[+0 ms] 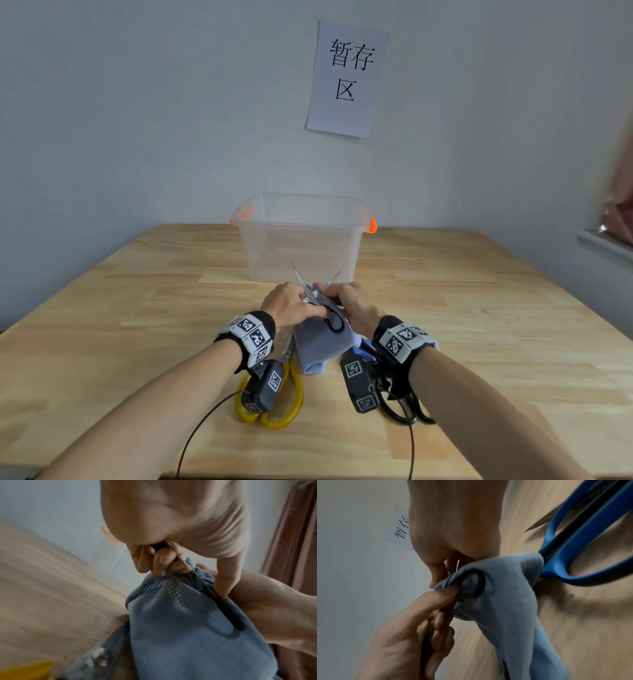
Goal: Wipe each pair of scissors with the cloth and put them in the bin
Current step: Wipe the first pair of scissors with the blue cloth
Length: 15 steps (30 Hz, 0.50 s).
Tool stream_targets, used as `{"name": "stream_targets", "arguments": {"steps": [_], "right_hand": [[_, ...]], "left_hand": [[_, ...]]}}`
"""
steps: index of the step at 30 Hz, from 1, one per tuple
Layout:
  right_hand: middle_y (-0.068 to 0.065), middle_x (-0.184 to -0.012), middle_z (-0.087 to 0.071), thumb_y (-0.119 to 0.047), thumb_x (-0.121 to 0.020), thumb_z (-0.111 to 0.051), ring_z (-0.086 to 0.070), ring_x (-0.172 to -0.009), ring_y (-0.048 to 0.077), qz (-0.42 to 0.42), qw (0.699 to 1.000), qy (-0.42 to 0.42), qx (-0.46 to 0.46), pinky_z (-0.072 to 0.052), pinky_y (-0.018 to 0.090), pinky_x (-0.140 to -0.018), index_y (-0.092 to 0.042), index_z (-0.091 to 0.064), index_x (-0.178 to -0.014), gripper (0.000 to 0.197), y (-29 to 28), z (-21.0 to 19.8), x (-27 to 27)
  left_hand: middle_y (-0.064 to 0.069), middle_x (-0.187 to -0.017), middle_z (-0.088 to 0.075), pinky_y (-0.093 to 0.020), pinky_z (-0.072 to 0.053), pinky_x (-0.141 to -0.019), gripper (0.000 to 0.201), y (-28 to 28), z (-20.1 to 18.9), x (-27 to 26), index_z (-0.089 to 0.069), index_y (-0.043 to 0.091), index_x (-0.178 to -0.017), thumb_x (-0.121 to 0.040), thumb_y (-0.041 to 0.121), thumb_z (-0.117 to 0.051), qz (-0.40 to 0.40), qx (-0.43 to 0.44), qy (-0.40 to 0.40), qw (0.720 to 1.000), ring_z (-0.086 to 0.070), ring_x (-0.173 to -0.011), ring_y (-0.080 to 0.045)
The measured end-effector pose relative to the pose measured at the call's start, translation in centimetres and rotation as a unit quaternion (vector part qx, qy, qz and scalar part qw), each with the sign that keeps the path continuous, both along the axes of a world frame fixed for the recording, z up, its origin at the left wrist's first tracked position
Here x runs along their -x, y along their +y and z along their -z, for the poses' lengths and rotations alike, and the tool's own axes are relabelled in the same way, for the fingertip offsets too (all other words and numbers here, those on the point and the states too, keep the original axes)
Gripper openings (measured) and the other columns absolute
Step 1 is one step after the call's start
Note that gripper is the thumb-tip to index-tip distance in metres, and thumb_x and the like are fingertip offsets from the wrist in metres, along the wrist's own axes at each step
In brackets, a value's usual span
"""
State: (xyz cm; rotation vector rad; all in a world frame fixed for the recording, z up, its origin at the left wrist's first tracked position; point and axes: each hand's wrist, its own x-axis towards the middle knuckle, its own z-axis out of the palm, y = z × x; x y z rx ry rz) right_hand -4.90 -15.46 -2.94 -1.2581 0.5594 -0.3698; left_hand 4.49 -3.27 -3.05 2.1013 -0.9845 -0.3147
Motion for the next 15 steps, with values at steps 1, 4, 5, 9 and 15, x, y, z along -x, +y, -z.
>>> {"name": "stream_targets", "arguments": {"steps": [1, 4, 5, 9, 15], "right_hand": [[0.011, -0.072, -0.072, -0.008, -0.089, -0.070, -0.069, -0.067, 0.019, 0.018, 1.000, 0.000, 0.007, -0.054, 0.025, -0.058, -0.001, -0.073, -0.081, 0.011, -0.4, -0.2, -0.1], [0.010, -0.071, -0.071, -0.011, -0.089, -0.071, -0.068, -0.068, 0.021, 0.045, 0.999, -0.008, 0.009, -0.053, 0.027, -0.058, -0.001, -0.070, -0.077, 0.016, -0.6, -0.6, -0.1], [0.009, -0.068, -0.071, -0.010, -0.090, -0.070, -0.068, -0.065, 0.020, 0.050, 0.999, -0.008, 0.004, -0.054, 0.026, -0.056, -0.001, -0.070, -0.075, 0.017, -0.4, -0.4, -0.2], [0.015, -0.084, -0.075, -0.013, -0.089, -0.073, -0.070, -0.079, 0.024, -0.003, 1.000, 0.015, 0.012, -0.060, 0.035, -0.079, -0.002, -0.078, -0.088, 0.013, 0.9, 0.9, -0.3], [0.009, -0.069, -0.071, -0.012, -0.087, -0.074, -0.067, -0.060, 0.015, 0.078, 0.995, 0.037, 0.057, -0.054, 0.024, -0.057, -0.002, -0.069, -0.071, 0.020, -1.0, 0.0, -0.2]], "left_hand": [[0.012, -0.045, -0.047, -0.031, -0.033, -0.058, 0.047, 0.0, -0.1, 0.2, -0.053, 0.027, -0.035, -0.064, 0.037, -0.088, -0.007, 0.006, -0.001, 1.000, -0.047, -0.058, -0.016], [0.013, -0.038, -0.042, -0.030, -0.030, -0.056, 0.052, 0.0, -0.3, 0.4, -0.051, 0.026, -0.032, -0.066, 0.035, -0.088, -0.013, 0.003, 0.005, 1.000, -0.043, -0.054, -0.014], [0.013, -0.037, -0.040, -0.030, -0.029, -0.056, 0.051, 0.0, -0.3, 0.4, -0.051, 0.026, -0.032, -0.066, 0.034, -0.088, -0.016, 0.003, 0.007, 1.000, -0.042, -0.053, -0.014], [0.014, -0.037, -0.039, -0.030, -0.028, -0.055, 0.040, 0.0, -0.1, 0.1, -0.059, 0.031, -0.037, -0.066, 0.030, -0.088, -0.019, 0.010, 0.003, 1.000, -0.040, -0.053, -0.013], [0.008, -0.054, -0.050, -0.030, -0.032, -0.057, 0.039, 0.3, 0.2, 0.3, -0.057, 0.018, -0.053, -0.060, 0.041, -0.089, -0.014, 0.002, -0.001, 1.000, -0.048, -0.060, -0.017]]}}
